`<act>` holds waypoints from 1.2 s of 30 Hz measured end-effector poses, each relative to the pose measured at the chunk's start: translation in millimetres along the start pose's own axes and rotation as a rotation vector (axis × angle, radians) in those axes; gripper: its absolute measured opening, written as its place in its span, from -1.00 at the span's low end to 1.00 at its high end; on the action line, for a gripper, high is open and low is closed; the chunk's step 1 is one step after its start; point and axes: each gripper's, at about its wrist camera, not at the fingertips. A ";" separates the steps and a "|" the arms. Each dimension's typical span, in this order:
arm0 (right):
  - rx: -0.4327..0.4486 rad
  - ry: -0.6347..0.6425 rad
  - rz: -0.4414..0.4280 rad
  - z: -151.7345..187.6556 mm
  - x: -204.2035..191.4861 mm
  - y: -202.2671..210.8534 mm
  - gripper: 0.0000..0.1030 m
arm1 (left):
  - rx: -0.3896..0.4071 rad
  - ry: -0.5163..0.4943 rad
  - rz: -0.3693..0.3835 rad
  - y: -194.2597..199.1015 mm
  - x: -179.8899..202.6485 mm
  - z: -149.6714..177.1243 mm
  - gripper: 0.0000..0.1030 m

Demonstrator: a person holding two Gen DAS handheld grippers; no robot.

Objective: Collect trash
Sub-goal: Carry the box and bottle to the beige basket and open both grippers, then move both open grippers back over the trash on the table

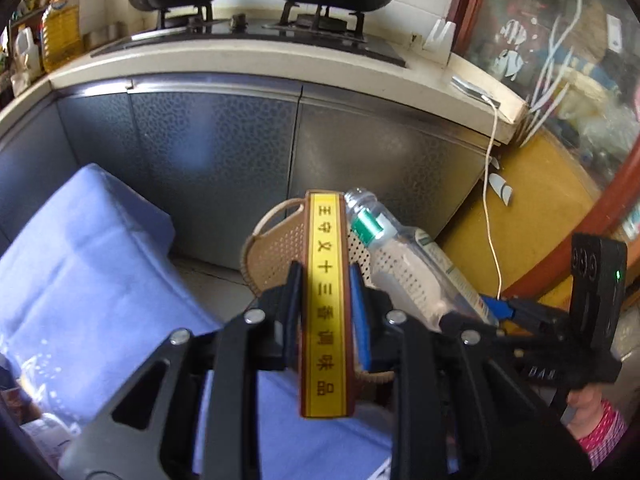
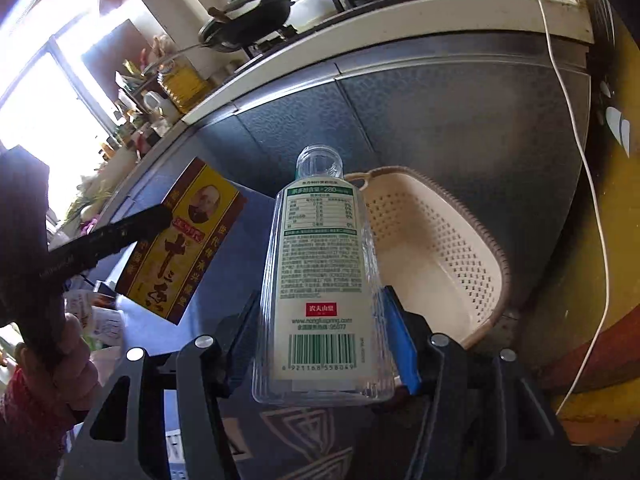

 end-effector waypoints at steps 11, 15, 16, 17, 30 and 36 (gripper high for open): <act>0.023 -0.144 -0.009 22.3 37.9 -36.4 0.51 | -0.130 0.176 0.005 -83.7 -5.2 7.9 -0.28; 0.056 -0.134 0.006 17.2 24.4 -17.3 0.51 | -0.111 0.163 0.022 -56.5 -11.2 14.9 -0.25; 0.081 -0.129 0.010 11.5 18.9 -10.5 0.51 | -0.090 0.149 0.023 -43.0 -10.6 19.3 -0.25; 0.108 -0.120 0.015 11.0 14.2 -1.9 0.51 | -0.069 0.127 0.031 -28.0 -10.0 25.3 -0.25; 0.117 0.135 -0.197 2.7 -114.2 22.3 0.14 | 0.115 0.048 -0.077 163.2 -79.2 180.3 -0.25; -0.010 0.353 -0.293 30.3 -197.9 -0.5 0.14 | 0.133 0.257 -0.221 236.0 -165.1 250.4 -0.25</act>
Point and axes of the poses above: each gripper's, at about its wrist camera, not at the fingertips, and y roughly against the way its jaws point, x to its right, z to its underside, and after that the axes turned 5 degrees about y, right-handed
